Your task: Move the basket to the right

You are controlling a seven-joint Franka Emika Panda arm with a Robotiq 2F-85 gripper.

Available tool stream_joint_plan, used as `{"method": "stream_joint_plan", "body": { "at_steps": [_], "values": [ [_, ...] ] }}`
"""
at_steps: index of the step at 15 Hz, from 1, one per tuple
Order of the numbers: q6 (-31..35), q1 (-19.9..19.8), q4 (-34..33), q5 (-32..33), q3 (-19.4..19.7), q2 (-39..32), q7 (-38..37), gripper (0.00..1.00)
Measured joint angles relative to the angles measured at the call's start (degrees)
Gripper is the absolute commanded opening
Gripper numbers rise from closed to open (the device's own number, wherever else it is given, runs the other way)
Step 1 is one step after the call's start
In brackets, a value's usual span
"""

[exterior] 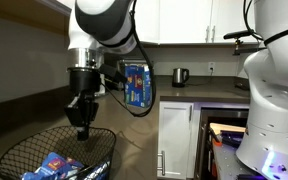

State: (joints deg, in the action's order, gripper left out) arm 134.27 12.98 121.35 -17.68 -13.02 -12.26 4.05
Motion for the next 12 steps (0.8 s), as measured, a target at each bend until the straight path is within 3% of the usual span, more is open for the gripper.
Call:
{"method": "stream_joint_plan", "body": {
  "at_steps": [12],
  "values": [
    [-3.06,-1.61,0.93,2.11,3.38,5.7,-0.12,0.01]
  ]
}}
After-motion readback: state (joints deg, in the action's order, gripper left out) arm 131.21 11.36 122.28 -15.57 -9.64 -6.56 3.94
